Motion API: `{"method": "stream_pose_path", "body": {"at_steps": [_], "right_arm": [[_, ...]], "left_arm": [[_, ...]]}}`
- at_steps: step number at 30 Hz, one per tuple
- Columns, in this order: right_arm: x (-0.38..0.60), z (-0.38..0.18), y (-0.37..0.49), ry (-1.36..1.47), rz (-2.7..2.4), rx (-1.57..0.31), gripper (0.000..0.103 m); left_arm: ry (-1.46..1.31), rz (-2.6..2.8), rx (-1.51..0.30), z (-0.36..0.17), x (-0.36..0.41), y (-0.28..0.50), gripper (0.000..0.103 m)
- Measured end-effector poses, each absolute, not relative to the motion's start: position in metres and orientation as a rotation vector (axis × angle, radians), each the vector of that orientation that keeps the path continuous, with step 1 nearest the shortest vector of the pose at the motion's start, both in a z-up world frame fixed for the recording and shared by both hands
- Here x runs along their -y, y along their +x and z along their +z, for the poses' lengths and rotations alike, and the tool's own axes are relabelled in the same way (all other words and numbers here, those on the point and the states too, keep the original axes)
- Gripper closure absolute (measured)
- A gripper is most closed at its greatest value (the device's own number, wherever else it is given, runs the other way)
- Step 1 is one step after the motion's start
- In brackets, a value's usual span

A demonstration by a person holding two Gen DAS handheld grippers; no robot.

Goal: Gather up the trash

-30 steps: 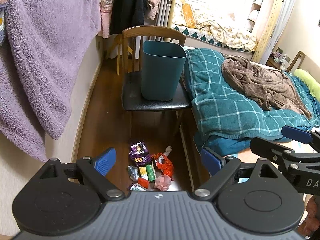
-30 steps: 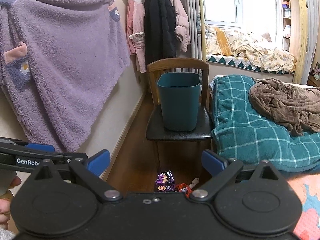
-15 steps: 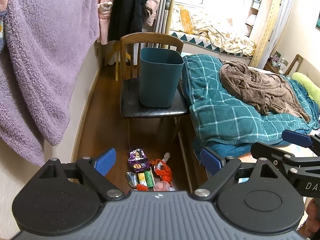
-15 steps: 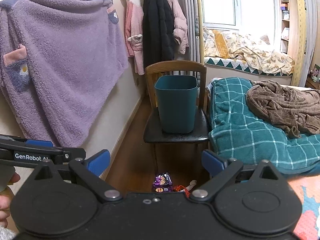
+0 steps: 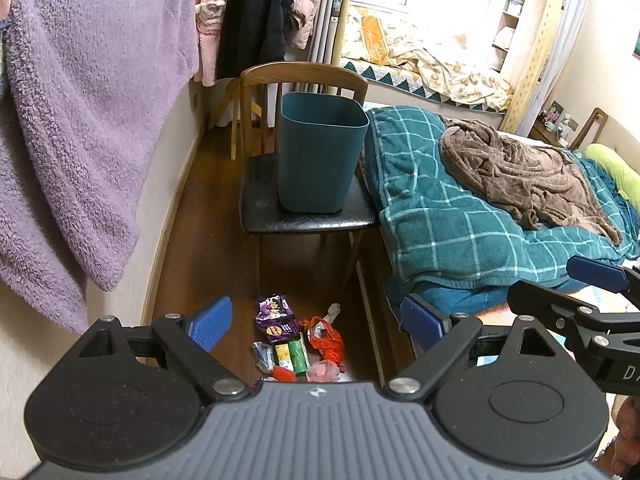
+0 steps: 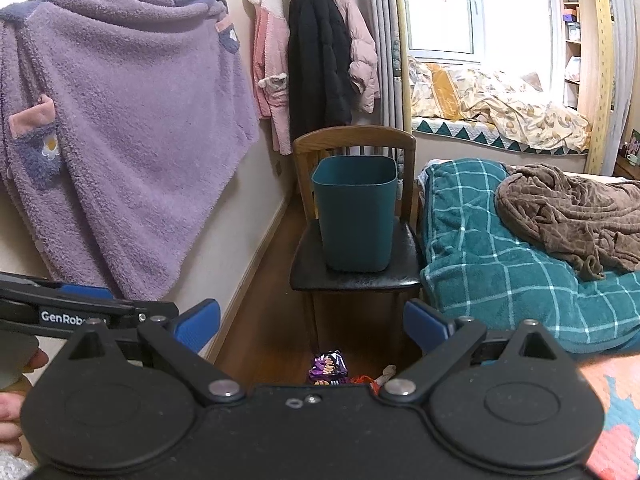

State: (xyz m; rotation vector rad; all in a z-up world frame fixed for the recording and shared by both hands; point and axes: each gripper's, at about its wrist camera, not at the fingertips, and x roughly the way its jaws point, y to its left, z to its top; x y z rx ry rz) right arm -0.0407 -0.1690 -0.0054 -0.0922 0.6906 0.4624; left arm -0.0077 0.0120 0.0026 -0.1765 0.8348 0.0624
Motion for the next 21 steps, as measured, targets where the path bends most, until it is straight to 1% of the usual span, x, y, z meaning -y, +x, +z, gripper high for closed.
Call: {"method": "stream_pose_path", "body": {"at_steps": [14,21], "right_arm": [[0.176,-0.009,-0.024,-0.100,0.473,-0.685,0.005],[0.204,-0.018,0.026,-0.090,0.472,-0.659,0.004]], "left_arm": [[-0.188,0.057,-0.854,-0.007,-0.005,0.016,0.010],[-0.205,0.104,-0.869,-0.026,0.003,0.059,0.010]]}}
